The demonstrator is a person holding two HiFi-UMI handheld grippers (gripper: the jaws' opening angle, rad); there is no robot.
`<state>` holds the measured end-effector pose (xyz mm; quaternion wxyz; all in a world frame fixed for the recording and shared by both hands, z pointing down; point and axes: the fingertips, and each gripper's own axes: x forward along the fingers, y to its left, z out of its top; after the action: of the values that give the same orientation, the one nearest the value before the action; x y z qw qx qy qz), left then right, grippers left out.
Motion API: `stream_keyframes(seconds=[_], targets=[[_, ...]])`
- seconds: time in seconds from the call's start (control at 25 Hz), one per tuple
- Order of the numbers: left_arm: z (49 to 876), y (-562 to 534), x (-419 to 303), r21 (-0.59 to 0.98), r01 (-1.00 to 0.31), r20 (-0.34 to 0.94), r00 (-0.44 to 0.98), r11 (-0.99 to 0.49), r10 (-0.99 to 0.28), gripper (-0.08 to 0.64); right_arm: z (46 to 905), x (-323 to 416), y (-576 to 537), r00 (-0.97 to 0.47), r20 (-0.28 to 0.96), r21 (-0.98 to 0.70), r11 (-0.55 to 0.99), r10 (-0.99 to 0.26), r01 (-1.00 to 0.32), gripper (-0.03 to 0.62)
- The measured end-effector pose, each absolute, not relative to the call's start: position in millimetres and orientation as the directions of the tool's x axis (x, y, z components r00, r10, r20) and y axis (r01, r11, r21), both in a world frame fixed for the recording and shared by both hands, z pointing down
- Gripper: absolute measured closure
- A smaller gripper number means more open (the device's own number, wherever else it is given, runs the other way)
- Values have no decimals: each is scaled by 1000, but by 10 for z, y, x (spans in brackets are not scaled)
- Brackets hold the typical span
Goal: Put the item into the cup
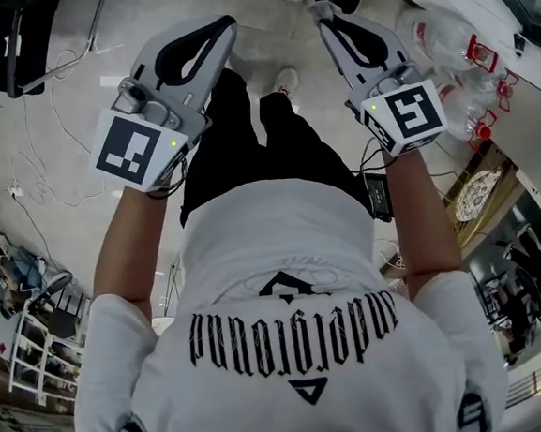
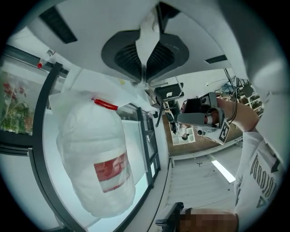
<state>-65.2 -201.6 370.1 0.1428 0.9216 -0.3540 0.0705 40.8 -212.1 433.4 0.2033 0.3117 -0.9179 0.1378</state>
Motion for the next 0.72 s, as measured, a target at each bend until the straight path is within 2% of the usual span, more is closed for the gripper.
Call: stream_keyframes(seconds=[0.72], targets=[[4830, -2275, -584, 247, -645, 299, 761, -724, -576, 548, 5591, 339, -2345, -689, 570, -169, 756, -448, -632, 552]])
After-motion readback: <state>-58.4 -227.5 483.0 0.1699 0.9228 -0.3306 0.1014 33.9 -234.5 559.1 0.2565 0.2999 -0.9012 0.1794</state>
